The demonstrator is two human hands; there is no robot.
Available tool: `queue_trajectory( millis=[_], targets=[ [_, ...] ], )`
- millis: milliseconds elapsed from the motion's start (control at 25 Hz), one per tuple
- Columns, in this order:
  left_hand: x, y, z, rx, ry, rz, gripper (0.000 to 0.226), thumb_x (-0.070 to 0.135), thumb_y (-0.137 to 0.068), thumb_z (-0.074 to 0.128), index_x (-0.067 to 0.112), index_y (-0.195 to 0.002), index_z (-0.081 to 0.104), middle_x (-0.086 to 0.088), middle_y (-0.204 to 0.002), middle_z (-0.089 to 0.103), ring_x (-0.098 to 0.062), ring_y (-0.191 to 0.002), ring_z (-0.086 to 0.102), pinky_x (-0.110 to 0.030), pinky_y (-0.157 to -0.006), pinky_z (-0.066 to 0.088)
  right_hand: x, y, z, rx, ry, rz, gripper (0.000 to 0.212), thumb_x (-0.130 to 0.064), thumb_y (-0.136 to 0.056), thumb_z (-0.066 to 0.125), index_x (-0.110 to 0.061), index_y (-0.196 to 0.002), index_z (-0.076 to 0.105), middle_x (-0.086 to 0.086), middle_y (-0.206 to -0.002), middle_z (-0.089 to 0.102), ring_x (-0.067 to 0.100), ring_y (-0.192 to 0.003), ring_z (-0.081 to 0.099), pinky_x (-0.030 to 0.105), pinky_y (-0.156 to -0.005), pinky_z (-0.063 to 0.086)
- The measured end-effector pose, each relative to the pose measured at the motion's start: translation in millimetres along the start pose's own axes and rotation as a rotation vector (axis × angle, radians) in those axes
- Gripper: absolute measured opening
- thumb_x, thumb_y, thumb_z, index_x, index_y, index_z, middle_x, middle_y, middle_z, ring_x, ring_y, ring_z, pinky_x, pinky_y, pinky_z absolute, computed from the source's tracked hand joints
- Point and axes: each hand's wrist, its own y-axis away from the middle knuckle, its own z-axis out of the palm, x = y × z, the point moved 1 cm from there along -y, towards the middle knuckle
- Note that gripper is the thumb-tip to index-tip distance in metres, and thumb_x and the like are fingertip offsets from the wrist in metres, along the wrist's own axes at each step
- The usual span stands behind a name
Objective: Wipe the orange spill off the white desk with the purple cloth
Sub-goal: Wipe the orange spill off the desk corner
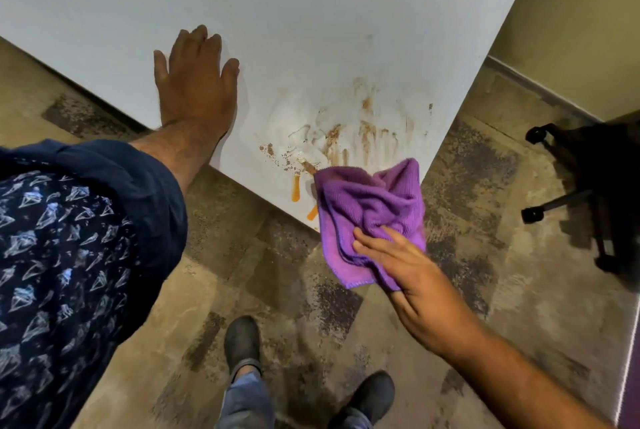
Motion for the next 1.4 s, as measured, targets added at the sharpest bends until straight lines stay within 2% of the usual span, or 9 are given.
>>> queue_trajectory(
  millis=[200,360,560,640,680,760,840,960,1400],
  targets=[
    [-2,1,-1,-0.057,0.015,0.053,0.057,0.044,-0.11,0.035,0.015,-0.16,0.037,-0.007,-0.173,0.028,-0.029,-0.163,0.017,-0.058,-0.13,0.008,-28,-4,5,0.201,0.016,0.082,0.051,-0.007,-0.1,0.054,-0.028,-0.145,0.064,-0.008,-0.15,0.063,0.017,-0.142,0.056,0.046,-0.122,0.041],
    [-3,13,-4,-0.109,-0.079,0.189,0.062,0.044,-0.11,0.036,0.013,-0.163,0.03,-0.011,-0.174,0.023,-0.034,-0.163,0.015,-0.06,-0.129,0.012,-46,-42,-31,0.57,-0.705,0.44,0.029,-0.029,-0.103,0.055,-0.042,-0.095,0.08,-0.001,-0.101,0.079,0.036,-0.103,0.073,0.053,-0.094,0.06],
    [-4,16,-6,-0.089,0.075,0.136,0.053,0.038,-0.11,0.035,0.017,-0.158,0.044,-0.004,-0.172,0.032,-0.025,-0.163,0.02,-0.053,-0.131,0.007,-36,-89,-97,0.936,-0.763,0.326,0.035,-0.042,-0.102,0.057,-0.039,-0.074,0.077,-0.02,-0.073,0.074,-0.003,-0.07,0.069,0.02,-0.069,0.06],
    [-4,15,-7,-0.086,0.097,0.127,0.051,0.037,-0.111,0.036,0.017,-0.157,0.046,-0.002,-0.172,0.033,-0.023,-0.162,0.021,-0.051,-0.131,0.006,-30,-106,-104,0.874,-0.377,0.203,0.025,-0.046,-0.102,0.053,-0.041,-0.086,0.072,-0.022,-0.084,0.072,-0.002,-0.079,0.065,0.022,-0.075,0.059],
    [-4,15,-8,-0.083,0.101,0.126,0.051,0.036,-0.111,0.037,0.017,-0.157,0.046,-0.002,-0.172,0.034,-0.023,-0.162,0.021,-0.051,-0.131,0.006,-23,-119,-99,0.741,-0.164,0.202,0.021,-0.049,-0.101,0.051,-0.043,-0.105,0.071,-0.011,-0.112,0.075,0.009,-0.105,0.068,0.039,-0.097,0.059],
    [-4,16,-9,-0.077,0.114,0.124,0.05,0.036,-0.111,0.038,0.017,-0.157,0.047,-0.002,-0.171,0.034,-0.023,-0.162,0.021,-0.051,-0.131,0.005,-9,-145,-76,0.253,0.266,0.197,0.042,-0.053,-0.106,0.047,-0.046,-0.147,0.054,-0.001,-0.171,0.034,0.03,-0.159,0.027,0.07,-0.128,0.015],
    [-3,16,-9,-0.072,0.118,0.123,0.05,0.037,-0.111,0.039,0.017,-0.157,0.047,-0.002,-0.171,0.034,-0.023,-0.162,0.022,-0.051,-0.132,0.006,3,-162,-56,0.001,0.501,0.122,0.059,-0.055,-0.107,0.042,-0.047,-0.164,0.028,-0.002,-0.179,0.004,0.036,-0.165,-0.004,0.071,-0.128,0.0],
    [-4,16,-7,-0.061,0.127,0.123,0.051,0.038,-0.111,0.039,0.017,-0.156,0.048,-0.002,-0.17,0.036,-0.023,-0.162,0.023,-0.052,-0.132,0.006,14,-176,-59,0.099,0.537,0.063,0.067,-0.06,-0.103,0.032,-0.044,-0.167,0.019,-0.003,-0.177,0.019,0.038,-0.162,0.013,0.064,-0.126,0.02],
    [-5,16,-5,-0.051,0.123,0.131,0.049,0.036,-0.11,0.039,0.016,-0.153,0.05,-0.004,-0.169,0.039,-0.025,-0.161,0.025,-0.054,-0.131,0.009,-20,-115,-7,0.121,0.383,-0.101,0.057,-0.042,-0.102,0.043,-0.029,-0.156,0.051,0.001,-0.159,0.052,0.034,-0.143,0.046,0.051,-0.108,0.038]
  ],
)
